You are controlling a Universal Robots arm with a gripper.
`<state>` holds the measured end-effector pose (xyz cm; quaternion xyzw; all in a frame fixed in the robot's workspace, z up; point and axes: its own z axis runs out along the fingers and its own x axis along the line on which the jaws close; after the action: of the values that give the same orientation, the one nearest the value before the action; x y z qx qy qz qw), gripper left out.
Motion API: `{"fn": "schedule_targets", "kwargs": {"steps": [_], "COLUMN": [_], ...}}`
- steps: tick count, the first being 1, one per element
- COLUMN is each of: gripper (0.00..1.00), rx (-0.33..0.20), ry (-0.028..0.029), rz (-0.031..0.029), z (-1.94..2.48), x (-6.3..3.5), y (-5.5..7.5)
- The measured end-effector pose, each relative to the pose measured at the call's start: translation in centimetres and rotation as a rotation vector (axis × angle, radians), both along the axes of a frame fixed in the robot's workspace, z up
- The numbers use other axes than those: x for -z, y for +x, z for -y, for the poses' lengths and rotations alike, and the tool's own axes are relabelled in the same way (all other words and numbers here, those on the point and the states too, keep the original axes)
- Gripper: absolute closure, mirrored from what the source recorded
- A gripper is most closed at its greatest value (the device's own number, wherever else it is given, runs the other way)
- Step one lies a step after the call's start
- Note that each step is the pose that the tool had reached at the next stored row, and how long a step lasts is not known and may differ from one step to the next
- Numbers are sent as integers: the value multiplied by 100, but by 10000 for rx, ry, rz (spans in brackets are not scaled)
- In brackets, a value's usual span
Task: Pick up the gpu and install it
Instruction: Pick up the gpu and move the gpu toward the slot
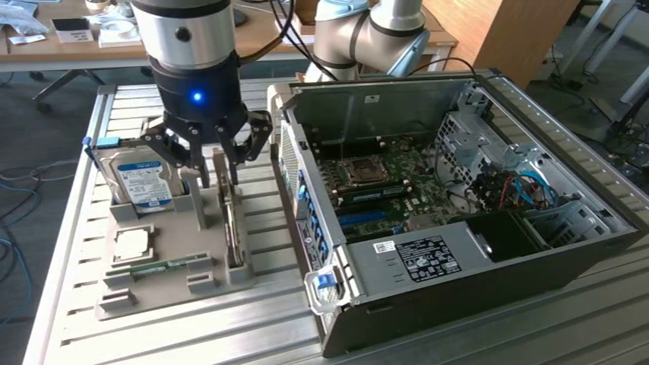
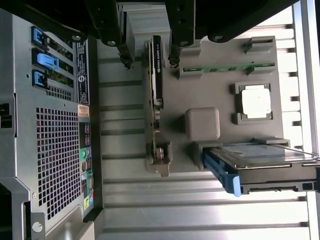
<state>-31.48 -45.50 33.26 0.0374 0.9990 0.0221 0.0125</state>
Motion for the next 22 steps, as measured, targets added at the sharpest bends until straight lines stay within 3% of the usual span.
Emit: {"fn": "schedule_targets", "kwargs": {"steps": [12,22], "gripper": [58,58], "rx": [0,0], "ry": [0,0], "rz": [0,-1], "z": [0,0], "x": [202,268], "y": [-5,-5]}}
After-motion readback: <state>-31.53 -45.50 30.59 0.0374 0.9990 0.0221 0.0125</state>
